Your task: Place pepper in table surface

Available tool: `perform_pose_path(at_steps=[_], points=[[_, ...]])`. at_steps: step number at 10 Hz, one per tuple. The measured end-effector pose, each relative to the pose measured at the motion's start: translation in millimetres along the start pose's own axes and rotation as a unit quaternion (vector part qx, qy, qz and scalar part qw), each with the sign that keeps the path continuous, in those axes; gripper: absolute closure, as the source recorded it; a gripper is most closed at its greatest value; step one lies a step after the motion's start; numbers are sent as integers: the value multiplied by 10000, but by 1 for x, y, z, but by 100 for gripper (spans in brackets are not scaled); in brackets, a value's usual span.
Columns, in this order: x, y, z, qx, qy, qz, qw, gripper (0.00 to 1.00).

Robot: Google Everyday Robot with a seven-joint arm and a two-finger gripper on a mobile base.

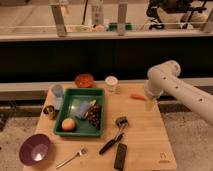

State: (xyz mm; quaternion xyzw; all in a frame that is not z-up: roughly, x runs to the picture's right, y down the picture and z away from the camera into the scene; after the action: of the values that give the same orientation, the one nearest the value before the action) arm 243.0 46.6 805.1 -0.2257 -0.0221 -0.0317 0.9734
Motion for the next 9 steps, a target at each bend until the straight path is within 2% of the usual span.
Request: perform_pose_path(at_steps=[9], points=[[3,-28,44,41,-138,-77,9999,20]])
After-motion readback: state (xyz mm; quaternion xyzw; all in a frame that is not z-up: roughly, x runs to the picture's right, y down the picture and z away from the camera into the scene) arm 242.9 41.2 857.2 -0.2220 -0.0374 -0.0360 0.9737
